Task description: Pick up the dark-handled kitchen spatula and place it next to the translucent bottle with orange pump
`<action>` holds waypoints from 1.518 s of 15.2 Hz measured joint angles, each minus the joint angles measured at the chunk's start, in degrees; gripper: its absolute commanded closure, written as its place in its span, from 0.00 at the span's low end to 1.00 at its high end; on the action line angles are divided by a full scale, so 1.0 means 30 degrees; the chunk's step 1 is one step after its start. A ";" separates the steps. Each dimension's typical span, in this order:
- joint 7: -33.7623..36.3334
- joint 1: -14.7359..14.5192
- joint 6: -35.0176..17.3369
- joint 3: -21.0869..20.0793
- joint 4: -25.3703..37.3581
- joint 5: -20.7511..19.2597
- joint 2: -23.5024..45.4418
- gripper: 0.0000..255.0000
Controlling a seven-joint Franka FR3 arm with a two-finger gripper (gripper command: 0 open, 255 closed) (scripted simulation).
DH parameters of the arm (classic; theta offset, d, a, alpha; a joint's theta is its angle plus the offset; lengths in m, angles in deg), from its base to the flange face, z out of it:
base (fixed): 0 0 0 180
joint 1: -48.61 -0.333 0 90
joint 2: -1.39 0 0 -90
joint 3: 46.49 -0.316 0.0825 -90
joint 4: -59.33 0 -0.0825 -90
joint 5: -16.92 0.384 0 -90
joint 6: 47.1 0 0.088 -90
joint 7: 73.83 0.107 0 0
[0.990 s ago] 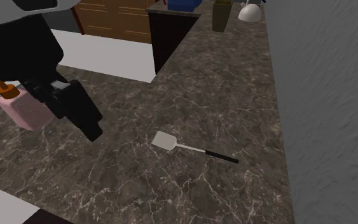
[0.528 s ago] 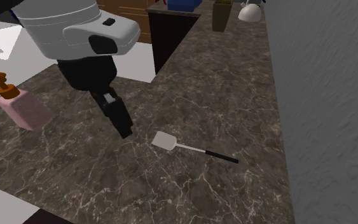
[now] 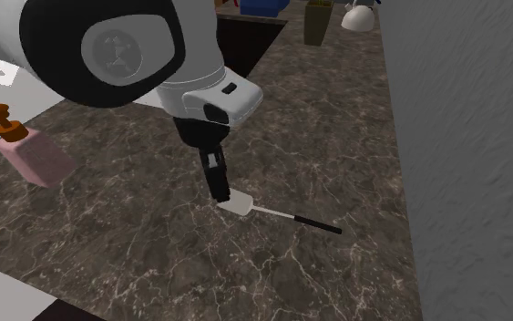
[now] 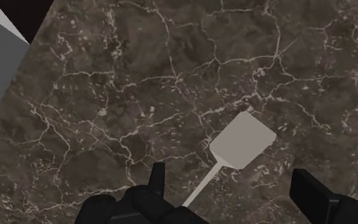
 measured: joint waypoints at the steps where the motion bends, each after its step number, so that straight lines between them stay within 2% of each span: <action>1: 0.0836 0.0261 -0.0451 -0.0079 0.0266 -0.0094 0.0709 0.00; 11: 0.9040 0.2202 -0.4297 0.0190 0.2557 -0.1323 0.6910 0.00; 19: 1.0008 0.2410 -0.6133 0.0442 0.2279 -0.1722 0.8481 0.00; 23: 1.0096 0.2391 -0.6434 0.0439 0.2194 -0.1790 0.8695 0.00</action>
